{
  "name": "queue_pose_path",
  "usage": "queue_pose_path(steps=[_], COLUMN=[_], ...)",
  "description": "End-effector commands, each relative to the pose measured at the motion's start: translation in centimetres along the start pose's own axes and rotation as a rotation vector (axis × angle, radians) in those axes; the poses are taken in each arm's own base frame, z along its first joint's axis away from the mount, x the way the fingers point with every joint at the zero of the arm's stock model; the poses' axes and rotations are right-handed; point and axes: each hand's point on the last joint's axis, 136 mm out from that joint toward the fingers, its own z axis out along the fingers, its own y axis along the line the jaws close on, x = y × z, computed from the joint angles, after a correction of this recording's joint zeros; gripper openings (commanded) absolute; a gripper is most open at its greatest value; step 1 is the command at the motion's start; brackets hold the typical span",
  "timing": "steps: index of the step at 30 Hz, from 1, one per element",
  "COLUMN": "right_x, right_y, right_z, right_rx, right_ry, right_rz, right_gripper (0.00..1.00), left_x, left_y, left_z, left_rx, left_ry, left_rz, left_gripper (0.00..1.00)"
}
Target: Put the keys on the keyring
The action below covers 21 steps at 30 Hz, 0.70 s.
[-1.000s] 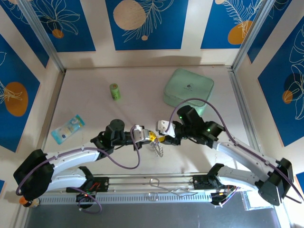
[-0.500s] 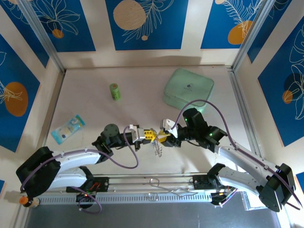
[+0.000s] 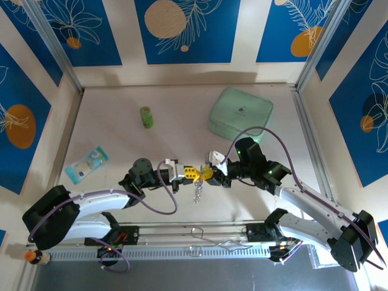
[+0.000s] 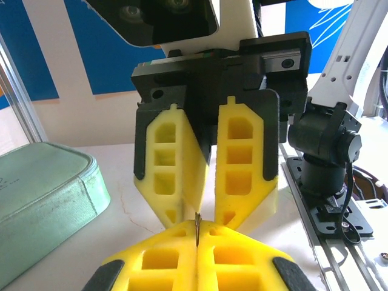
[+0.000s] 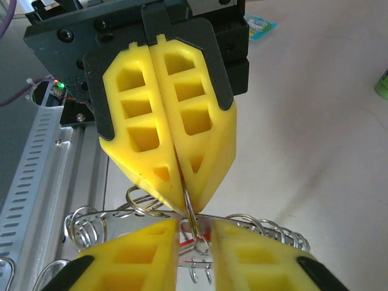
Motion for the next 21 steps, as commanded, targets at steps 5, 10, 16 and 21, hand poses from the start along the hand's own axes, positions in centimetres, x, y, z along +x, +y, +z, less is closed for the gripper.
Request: queue_pose_path(steps=[5, 10, 16, 21], right_x=[-0.8, -0.5, 0.1, -0.1], right_y=[0.7, 0.3, 0.2, 0.1], right_z=[-0.2, -0.6, -0.9, -0.7], right_rx=[-0.048, -0.019, -0.004, 0.000], right_ry=[-0.030, 0.032, 0.146, 0.200], right_rz=[-0.008, -0.042, -0.111, -0.169], right_gripper=[0.01, 0.00, 0.00, 0.00], left_x=[-1.3, 0.5, 2.4, 1.9], left_y=[-0.2, 0.6, 0.5, 0.7], left_z=[0.1, -0.1, -0.2, 0.0], left_rx=[0.013, -0.036, -0.016, -0.008], left_ry=[-0.052, 0.064, 0.221, 0.220], left_rz=[0.016, 0.036, 0.058, 0.072], left_gripper=[0.00, 0.16, 0.16, 0.16])
